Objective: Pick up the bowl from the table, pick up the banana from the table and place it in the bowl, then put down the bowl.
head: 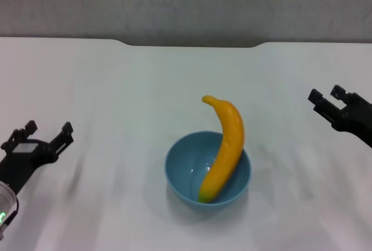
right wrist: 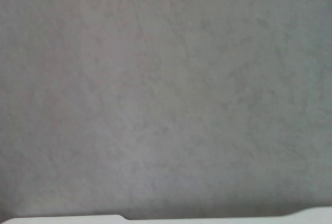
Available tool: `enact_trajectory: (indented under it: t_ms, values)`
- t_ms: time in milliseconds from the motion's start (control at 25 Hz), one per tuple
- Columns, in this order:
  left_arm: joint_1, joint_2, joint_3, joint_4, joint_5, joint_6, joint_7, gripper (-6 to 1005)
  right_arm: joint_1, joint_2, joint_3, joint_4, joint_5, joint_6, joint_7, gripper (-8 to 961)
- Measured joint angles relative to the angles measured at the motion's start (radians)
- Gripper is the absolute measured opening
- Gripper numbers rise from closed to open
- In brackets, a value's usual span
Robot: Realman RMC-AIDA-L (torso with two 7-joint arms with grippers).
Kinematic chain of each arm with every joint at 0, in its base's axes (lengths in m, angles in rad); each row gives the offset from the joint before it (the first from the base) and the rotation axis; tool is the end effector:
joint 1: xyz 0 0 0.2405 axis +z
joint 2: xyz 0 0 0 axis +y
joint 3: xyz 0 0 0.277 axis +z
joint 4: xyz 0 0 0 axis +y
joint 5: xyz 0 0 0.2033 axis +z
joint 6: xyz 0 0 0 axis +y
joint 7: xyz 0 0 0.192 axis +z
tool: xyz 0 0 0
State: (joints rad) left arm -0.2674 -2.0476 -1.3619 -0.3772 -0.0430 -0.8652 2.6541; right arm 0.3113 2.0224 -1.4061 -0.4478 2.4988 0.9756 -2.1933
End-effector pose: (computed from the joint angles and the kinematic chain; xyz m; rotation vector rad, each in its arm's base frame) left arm -0.3650 0.3615 -0.0436 -1.7423 -0.8139 -0.6576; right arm 0.3279 0.3803 -0.0265 -1.9295 0.8331 0.8441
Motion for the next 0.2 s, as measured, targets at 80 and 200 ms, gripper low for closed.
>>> enact_trajectory:
  t_ms: [80, 200]
  values:
    - [-0.001, -0.003, 0.0, 0.007, -0.001, 0.0, 0.016, 894, 0.006, 0.002, -0.01, 0.029, 0.036, -0.003, -0.047, 677]
    - [-0.011, -0.002, 0.0, 0.019, -0.004, 0.014, 0.024, 894, 0.011, 0.001, -0.024, 0.065, 0.057, -0.04, -0.082, 677]
